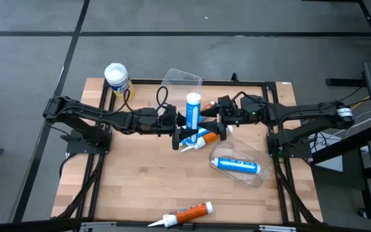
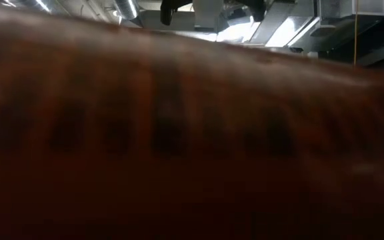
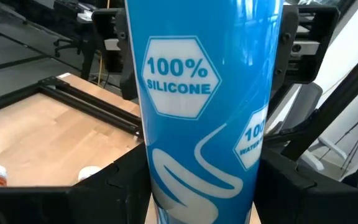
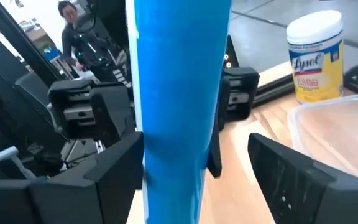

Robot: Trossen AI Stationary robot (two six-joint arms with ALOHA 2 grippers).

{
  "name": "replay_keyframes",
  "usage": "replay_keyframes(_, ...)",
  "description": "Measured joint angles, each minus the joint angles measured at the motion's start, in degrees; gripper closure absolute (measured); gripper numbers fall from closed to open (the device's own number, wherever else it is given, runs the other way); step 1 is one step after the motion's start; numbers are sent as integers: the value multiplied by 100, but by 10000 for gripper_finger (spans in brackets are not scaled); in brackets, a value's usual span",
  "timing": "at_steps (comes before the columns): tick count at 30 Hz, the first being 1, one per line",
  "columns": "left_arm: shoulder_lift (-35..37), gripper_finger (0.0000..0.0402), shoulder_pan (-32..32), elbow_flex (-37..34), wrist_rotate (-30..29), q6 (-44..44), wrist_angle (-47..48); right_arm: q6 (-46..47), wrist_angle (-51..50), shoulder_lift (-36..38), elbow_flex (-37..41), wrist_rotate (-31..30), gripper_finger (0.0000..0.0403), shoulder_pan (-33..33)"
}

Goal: Pick & place silicon tubes, Sealant and Lysol wipes
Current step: Put the left blue sealant into the transparent bin

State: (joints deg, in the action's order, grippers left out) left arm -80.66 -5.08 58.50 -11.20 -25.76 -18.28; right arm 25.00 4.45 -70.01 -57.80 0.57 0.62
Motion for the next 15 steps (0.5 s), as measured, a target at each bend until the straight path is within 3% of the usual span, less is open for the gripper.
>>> replay_keyframes(9,0,191,0,0,22,-6,0,26,972,-382,-2,555,114,-130)
replay_keyframes(15,0,191,0,0,129,-44,2,127,1434,-692,-2,567,114,-133)
